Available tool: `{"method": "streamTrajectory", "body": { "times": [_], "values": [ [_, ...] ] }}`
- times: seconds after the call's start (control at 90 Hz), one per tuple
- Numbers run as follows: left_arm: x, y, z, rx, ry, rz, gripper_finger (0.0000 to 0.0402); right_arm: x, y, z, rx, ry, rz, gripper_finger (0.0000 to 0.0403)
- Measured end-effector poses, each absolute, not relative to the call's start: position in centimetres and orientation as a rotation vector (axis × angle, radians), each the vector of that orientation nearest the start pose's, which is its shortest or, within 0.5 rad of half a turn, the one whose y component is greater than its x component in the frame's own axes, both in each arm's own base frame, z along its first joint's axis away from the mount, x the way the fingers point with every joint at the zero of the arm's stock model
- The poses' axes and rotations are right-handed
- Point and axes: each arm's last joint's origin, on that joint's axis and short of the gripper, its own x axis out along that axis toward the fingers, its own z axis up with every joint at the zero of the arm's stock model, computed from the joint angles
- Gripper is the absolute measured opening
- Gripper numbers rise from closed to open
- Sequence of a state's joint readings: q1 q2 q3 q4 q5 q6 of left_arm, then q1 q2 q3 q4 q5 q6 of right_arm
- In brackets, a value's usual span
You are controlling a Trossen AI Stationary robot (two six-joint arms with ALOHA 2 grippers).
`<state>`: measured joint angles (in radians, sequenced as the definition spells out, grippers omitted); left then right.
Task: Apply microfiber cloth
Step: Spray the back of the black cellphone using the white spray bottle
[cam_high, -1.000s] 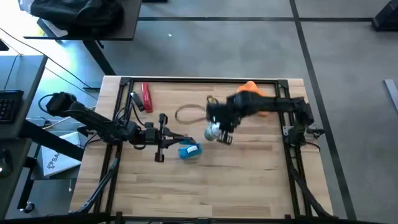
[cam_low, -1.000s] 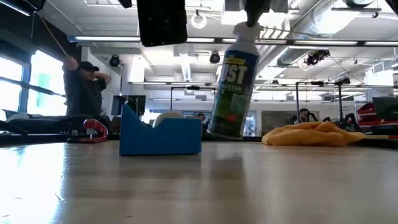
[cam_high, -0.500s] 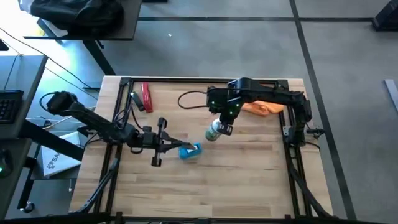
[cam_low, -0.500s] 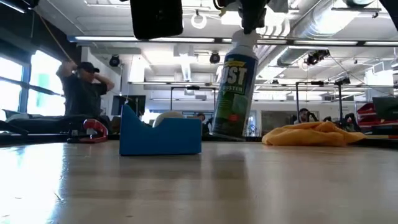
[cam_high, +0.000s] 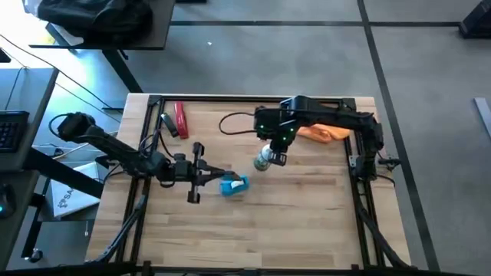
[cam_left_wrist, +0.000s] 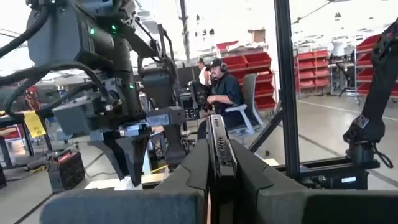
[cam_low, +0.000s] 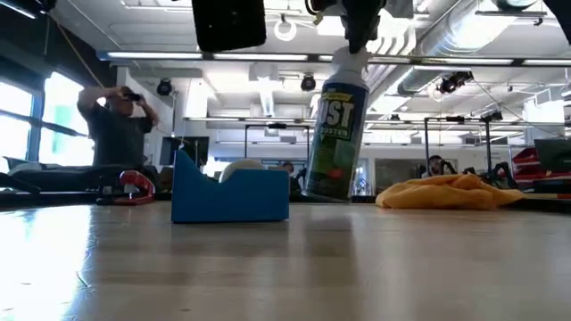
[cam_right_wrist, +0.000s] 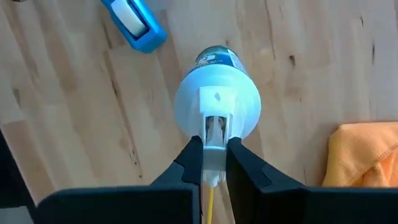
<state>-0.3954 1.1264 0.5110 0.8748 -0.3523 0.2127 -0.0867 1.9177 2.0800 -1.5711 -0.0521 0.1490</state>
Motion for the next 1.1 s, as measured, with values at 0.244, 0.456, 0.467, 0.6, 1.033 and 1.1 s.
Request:
{"method": "streamTrajectory", "body": {
  "times": [0.244,0.456,0.467,0.6,1.033,1.1],
  "values": [
    [21.6,-8.1,27.6,0.115,-0.251,-0.031,0.0012,35.9,-3.0,35.1,0.178,1.410,-0.186,0.0037],
    [21.1,-8.5,28.0,0.134,-0.263,-0.052,0.0012,35.9,-3.0,35.1,0.195,1.409,-0.201,0.0105],
    [21.0,-8.6,28.0,0.134,-0.263,-0.053,0.0012,35.9,-3.0,35.1,0.195,1.408,-0.201,0.0109],
    [20.8,-8.6,27.9,0.151,-0.236,-0.051,0.0012,35.9,-3.0,35.4,0.183,1.392,-0.214,0.0146],
    [21.1,-8.1,27.1,0.193,-0.143,0.018,0.0012,33.7,-4.6,38.2,-0.084,1.310,-0.419,0.0148],
    [21.2,-7.7,26.9,0.181,-0.119,0.068,0.0012,33.8,-5.0,37.1,-0.067,1.359,-0.405,0.0144]
  ]
}}
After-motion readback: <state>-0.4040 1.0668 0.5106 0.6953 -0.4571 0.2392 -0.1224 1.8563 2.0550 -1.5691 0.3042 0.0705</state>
